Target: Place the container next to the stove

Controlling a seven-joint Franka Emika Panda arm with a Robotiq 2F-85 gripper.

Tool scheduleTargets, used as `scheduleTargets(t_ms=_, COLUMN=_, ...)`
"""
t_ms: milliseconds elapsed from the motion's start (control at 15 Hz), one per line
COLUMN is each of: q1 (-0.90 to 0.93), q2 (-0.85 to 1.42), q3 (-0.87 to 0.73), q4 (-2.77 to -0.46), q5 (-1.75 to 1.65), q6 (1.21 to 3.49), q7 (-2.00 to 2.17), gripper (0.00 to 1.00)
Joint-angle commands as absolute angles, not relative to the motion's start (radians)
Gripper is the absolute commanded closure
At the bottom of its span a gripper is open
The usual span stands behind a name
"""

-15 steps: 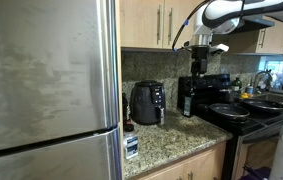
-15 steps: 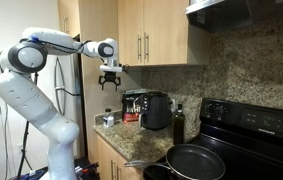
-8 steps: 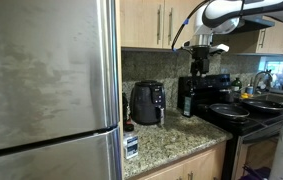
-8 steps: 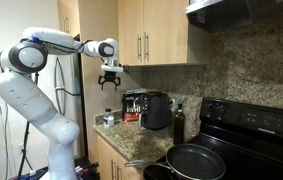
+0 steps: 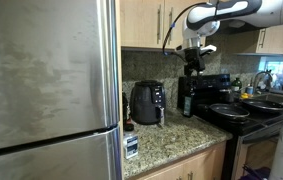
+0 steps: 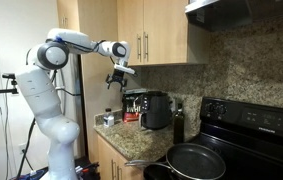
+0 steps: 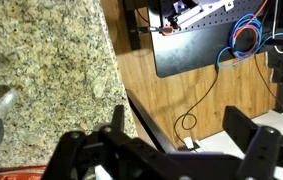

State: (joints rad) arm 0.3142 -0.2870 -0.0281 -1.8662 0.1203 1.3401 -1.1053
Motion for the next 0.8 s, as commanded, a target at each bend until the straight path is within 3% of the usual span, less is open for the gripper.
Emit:
scheduleTargets(t_ms=0, q1=0.252, q2=-0.264, q3=-0.004, q4=-1.735, q5=0.141, q6=1.297, q7=-1.163, gripper=0.0)
scheduleTargets(t_ms=400, q1=0.233, q2=-0.269, q3=0.016, q4=-1.736, q5=0.132, q6=1.31, q7=-1.144, gripper=0.0)
scheduleTargets(t_ms=733, q1=0.311, q2=-0.237, q3=0.15, q4=-1.899, q5=0.159, q6=1.402, q7=-1.195, gripper=0.0)
